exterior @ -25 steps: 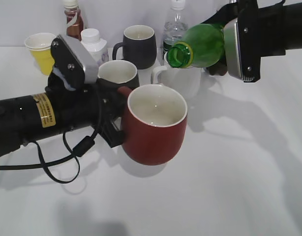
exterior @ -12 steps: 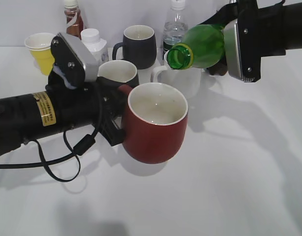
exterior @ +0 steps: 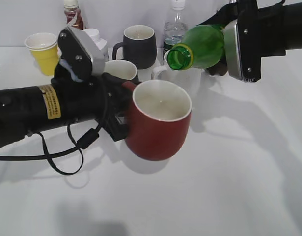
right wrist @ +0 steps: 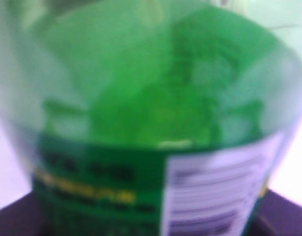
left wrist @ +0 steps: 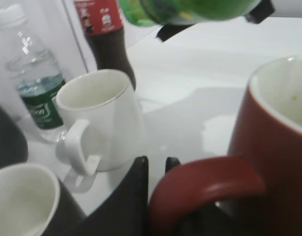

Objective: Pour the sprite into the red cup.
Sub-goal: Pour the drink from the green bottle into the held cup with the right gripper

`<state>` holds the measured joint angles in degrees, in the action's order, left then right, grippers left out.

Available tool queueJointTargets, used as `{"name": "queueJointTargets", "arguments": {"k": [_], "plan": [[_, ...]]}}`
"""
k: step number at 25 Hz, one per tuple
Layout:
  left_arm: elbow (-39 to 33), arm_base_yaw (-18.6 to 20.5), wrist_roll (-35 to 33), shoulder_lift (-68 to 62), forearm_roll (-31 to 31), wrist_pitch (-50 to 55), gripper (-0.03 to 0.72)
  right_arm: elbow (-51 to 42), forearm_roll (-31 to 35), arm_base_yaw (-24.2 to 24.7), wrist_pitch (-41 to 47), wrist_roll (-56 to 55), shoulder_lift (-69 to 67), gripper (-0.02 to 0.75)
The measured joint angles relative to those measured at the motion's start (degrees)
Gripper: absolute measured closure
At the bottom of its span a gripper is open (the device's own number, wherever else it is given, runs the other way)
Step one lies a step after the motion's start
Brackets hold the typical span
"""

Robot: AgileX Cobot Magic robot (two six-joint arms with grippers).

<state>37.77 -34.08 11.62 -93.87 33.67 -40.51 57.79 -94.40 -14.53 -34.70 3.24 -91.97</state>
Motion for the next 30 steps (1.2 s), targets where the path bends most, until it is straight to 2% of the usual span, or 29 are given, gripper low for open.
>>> {"name": "queueJointTargets", "arguments": {"k": [9,21,30], "plan": [[0.02,-2.2,1.58,0.0,2.11,1.47,0.612,0.0,0.0,0.0,0.44,2.02,0.0,0.308],[0.02,-2.2,1.63,0.0,-0.75,0.91,0.612,0.0,0.0,0.0,0.47,7.25,0.0,0.308],[0.02,-2.2,1.63,0.0,-0.54,0.55,0.612,0.0,0.0,0.0,1.03,10.36,0.0,0.308]]}}
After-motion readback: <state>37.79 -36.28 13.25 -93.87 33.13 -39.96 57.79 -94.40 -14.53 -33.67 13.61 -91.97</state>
